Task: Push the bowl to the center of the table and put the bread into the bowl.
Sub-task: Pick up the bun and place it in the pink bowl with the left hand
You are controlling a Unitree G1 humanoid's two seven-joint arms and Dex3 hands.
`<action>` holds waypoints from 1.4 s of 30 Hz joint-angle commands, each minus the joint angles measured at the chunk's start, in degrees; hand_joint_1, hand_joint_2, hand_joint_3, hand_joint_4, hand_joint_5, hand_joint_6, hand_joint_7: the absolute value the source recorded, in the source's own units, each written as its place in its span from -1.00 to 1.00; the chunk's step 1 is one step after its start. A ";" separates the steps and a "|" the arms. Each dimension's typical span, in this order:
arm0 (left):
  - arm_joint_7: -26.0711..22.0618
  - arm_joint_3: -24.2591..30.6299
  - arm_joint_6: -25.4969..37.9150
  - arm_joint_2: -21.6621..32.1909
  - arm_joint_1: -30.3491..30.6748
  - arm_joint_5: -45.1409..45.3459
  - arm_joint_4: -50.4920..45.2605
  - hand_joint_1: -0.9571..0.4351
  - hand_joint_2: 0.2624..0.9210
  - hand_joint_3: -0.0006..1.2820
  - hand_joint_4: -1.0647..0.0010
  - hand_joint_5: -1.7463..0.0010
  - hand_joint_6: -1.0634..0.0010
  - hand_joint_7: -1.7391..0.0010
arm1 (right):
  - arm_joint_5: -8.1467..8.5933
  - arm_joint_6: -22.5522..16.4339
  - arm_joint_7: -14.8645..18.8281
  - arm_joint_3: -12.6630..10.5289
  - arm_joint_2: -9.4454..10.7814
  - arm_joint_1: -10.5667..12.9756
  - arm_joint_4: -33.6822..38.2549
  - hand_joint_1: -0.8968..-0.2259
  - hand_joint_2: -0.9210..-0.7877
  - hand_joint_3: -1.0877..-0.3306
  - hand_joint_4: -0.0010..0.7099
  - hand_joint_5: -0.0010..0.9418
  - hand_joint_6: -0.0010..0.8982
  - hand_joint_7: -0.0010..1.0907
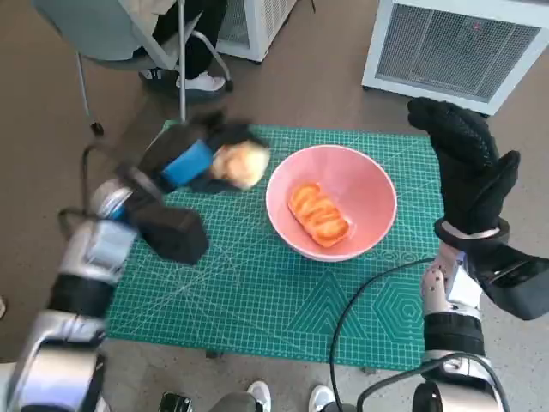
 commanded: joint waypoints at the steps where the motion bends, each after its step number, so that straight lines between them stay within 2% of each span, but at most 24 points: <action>1: 2.67 -1.71 -2.60 -3.01 -4.72 1.99 7.00 0.38 1.00 -0.87 -0.17 -0.41 -0.23 -0.31 | 0.05 0.13 -0.01 0.13 0.45 0.18 0.72 -0.10 -1.00 -0.14 0.04 -0.99 -0.23 -0.89; 7: 3.24 -3.96 -4.71 -7.03 -10.19 3.14 16.73 0.37 1.00 -0.84 -0.15 -0.43 -0.17 -0.34 | 0.02 0.08 -0.08 0.14 0.57 0.25 0.35 -0.10 -1.00 -0.14 0.04 -0.99 -0.23 -0.89; 16: 3.39 -7.33 -4.56 -12.41 -15.67 5.43 28.00 0.37 1.00 -0.83 -0.16 -0.40 -0.14 -0.39 | -0.16 -0.01 -0.47 0.00 0.30 0.93 -0.59 -0.10 -1.00 -0.14 0.04 -1.00 -0.23 -0.89; 18: 2.18 -8.28 -3.85 -13.22 -16.31 5.95 29.46 0.37 1.00 -0.77 -0.09 -0.45 -0.03 -0.45 | -0.29 -0.14 -0.60 -0.09 0.18 1.06 -0.64 -0.09 -1.00 -0.14 0.04 -1.00 -0.23 -0.89; 19: 1.47 -8.78 -3.39 -13.55 -16.58 6.20 30.02 0.32 0.98 -0.77 0.14 -0.16 0.19 -0.23 | -0.37 -0.20 -0.67 -0.12 0.13 1.12 -0.67 -0.09 -1.00 -0.14 0.04 -1.00 -0.23 -0.90; 20: 0.21 -9.42 -2.57 -13.90 -16.75 6.49 30.43 0.31 0.98 -0.79 0.19 -0.02 0.24 -0.13 | -0.48 -0.31 -0.76 -0.15 0.08 1.21 -0.72 -0.09 -1.00 -0.14 0.04 -1.00 -0.23 -0.90; 21: -0.63 -9.82 -2.04 -14.12 -16.88 6.67 30.73 0.27 0.95 -0.84 0.40 0.31 0.42 0.11 | -0.57 -0.38 -0.83 -0.17 0.06 1.27 -0.76 -0.08 -1.00 -0.15 0.04 -1.00 -0.23 -0.90; 22: -2.10 -10.23 -1.28 -14.38 -17.05 6.73 31.02 0.25 0.95 -0.88 0.52 0.55 0.51 0.30 | -0.63 -0.44 -0.91 -0.20 0.02 1.36 -0.83 -0.08 -1.00 -0.15 0.04 -1.00 -0.23 -0.90; 23: -3.14 -10.49 -0.75 -14.55 -17.19 6.76 31.21 0.21 0.92 -0.92 0.68 0.71 0.61 0.44 | -0.67 -0.47 -0.98 -0.21 -0.01 1.43 -0.88 -0.08 -1.00 -0.15 0.04 -1.00 -0.23 -0.90; 25: -6.18 -10.85 0.84 -15.12 -17.54 6.46 31.64 0.15 0.90 -0.95 0.83 0.85 0.71 0.57 | -0.93 -0.57 -1.34 -0.17 -0.03 1.65 -1.16 -0.08 -1.00 -0.15 0.04 -1.00 -0.23 -0.90; 29: -7.94 -11.72 2.21 -15.73 -17.62 7.00 31.98 0.01 0.88 -0.98 0.96 0.97 0.79 0.69 | -1.33 -0.49 -2.01 -0.03 -0.05 2.01 -1.67 -0.09 -1.00 -0.15 0.04 -1.00 -0.23 -0.90; 35: -4.38 -10.87 0.10 -15.78 -14.77 6.11 32.33 -0.12 0.90 -0.99 1.00 1.00 0.76 0.70 | -2.04 -0.22 -3.19 0.33 -0.08 2.97 -3.36 -0.10 -1.00 -0.15 0.03 -1.00 -0.23 -0.90; 39: -2.68 -9.45 -1.33 -15.94 -13.05 4.55 32.67 -0.12 0.90 -0.99 1.00 1.00 0.73 0.70 | -2.54 -0.01 -3.89 0.49 -0.13 3.59 -4.36 -0.10 -1.00 -0.16 0.03 -1.00 -0.22 -0.90; 42: -1.76 -7.79 -2.91 -15.94 -11.63 2.66 32.51 -0.14 0.91 -0.99 1.00 1.00 0.78 0.72 | -2.67 0.21 -4.21 0.57 -0.20 3.92 -4.84 -0.10 -1.00 -0.16 0.03 -1.00 -0.23 -0.90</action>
